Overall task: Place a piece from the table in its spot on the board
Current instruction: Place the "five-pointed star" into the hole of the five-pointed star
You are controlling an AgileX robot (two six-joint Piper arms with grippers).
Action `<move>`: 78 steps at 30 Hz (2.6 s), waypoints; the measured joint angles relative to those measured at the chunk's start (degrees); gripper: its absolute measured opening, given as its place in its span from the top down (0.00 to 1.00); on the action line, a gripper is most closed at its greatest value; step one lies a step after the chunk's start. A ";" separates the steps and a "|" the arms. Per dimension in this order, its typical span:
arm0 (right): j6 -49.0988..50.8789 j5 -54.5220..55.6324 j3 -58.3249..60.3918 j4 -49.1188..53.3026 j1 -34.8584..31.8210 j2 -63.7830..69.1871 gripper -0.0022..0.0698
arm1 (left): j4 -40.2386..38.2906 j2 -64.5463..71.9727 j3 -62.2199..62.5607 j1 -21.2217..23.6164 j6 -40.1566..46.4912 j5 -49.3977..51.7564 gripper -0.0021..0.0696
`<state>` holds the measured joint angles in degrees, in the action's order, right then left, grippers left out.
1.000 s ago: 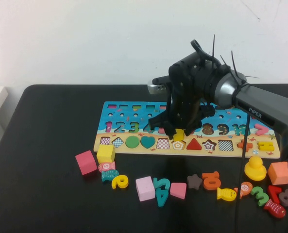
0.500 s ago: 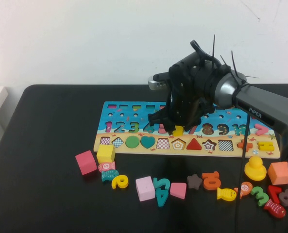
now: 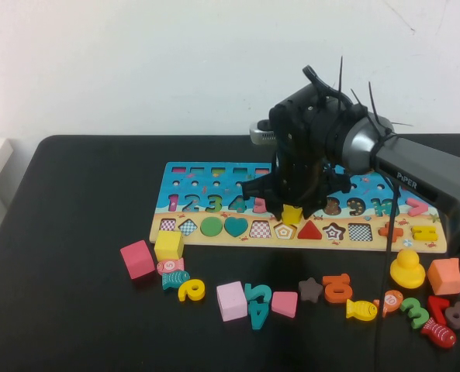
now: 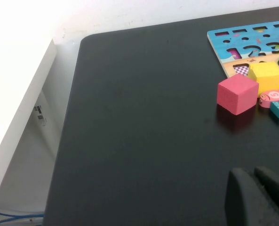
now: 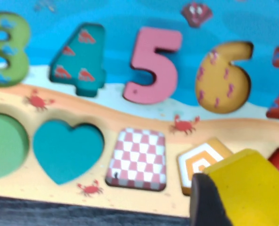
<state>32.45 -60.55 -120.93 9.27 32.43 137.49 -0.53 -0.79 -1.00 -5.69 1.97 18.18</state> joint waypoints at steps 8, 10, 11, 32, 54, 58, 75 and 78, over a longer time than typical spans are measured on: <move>0.49 -0.07 0.00 -3.25 0.00 1.50 0.47 | 0.00 0.00 0.00 0.00 0.00 0.00 0.97; 1.41 0.15 0.00 -3.70 0.00 2.26 0.47 | 0.00 0.00 0.00 0.00 0.00 0.00 0.97; 1.89 0.14 0.00 -4.00 0.00 2.65 0.47 | 0.00 0.00 0.00 0.00 0.00 0.00 0.97; 0.32 1.40 -0.47 -3.23 0.00 3.42 0.47 | 0.00 0.00 0.00 0.00 0.00 0.00 0.97; -1.68 0.38 -0.47 -2.62 0.00 3.42 0.47 | 0.00 0.00 0.00 0.00 0.00 0.00 0.97; -2.49 0.28 -0.56 -2.62 0.00 3.42 0.47 | 0.00 0.00 0.00 0.00 0.00 0.00 0.97; -2.97 -1.73 -3.54 -2.53 0.00 4.16 0.47 | 0.00 0.00 0.00 0.00 0.00 0.00 0.97; -2.96 -2.23 -3.54 -2.35 0.00 4.37 0.47 | 0.00 0.00 0.00 0.00 0.00 0.00 0.97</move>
<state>29.49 -62.77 -124.47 6.93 32.43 141.85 -0.53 -0.79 -1.00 -5.69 1.97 18.18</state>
